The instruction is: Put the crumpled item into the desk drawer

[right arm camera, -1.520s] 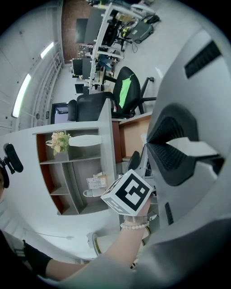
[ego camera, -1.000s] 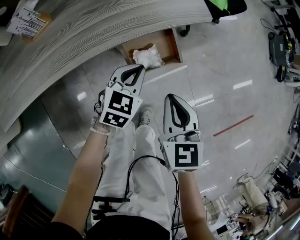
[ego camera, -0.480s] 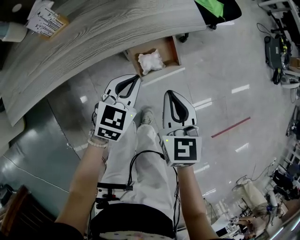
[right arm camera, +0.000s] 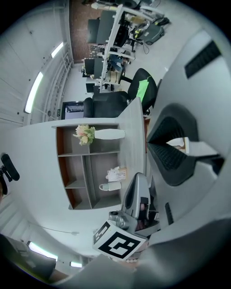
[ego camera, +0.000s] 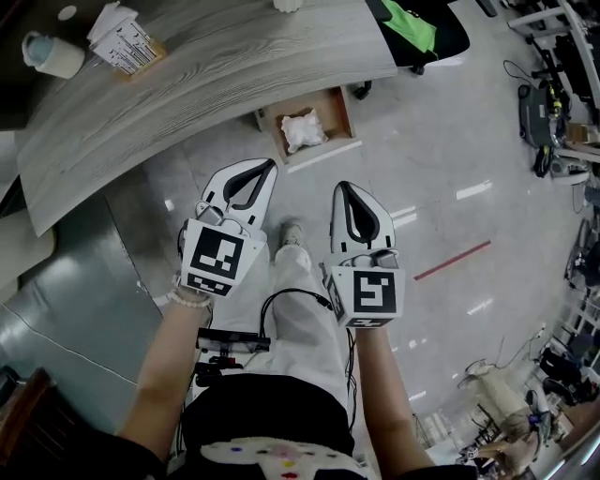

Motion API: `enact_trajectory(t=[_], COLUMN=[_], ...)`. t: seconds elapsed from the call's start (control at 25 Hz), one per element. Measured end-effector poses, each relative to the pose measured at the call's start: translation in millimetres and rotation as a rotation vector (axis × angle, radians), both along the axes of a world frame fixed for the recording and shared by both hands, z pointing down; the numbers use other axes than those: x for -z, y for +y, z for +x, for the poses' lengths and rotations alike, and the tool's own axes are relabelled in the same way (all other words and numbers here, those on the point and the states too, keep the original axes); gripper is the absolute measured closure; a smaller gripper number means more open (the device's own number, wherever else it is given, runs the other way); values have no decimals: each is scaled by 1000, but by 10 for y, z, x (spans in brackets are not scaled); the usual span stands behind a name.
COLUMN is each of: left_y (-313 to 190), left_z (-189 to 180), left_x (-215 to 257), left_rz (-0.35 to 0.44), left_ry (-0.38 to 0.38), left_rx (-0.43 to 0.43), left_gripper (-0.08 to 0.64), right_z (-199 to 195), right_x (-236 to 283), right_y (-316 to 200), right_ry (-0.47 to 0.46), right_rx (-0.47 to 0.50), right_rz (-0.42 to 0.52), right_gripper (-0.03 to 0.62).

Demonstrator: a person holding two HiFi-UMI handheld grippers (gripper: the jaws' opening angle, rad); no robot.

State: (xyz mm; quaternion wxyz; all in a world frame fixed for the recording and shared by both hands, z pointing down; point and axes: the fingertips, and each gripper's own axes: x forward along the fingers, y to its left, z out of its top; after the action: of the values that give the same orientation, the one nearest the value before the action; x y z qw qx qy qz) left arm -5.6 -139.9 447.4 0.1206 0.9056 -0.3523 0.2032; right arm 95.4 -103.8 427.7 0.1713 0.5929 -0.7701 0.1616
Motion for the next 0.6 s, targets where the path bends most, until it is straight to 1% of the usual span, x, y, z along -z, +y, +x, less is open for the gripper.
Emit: enact_trajectory(t=[0.32,0.6], left_y=[87,105], left_z=[-73,-184], left_x=[624,1077], left_rz=[73,122], left_ry=[36,46], left_rx=[27,64], left_gripper=[548,549], right_z=[25,-40], right_x=[500,832], right_y=[59,112], right_ry=[13,26], right_rx=[5,43], right_rz=[58,106], right_gripper=[588,588])
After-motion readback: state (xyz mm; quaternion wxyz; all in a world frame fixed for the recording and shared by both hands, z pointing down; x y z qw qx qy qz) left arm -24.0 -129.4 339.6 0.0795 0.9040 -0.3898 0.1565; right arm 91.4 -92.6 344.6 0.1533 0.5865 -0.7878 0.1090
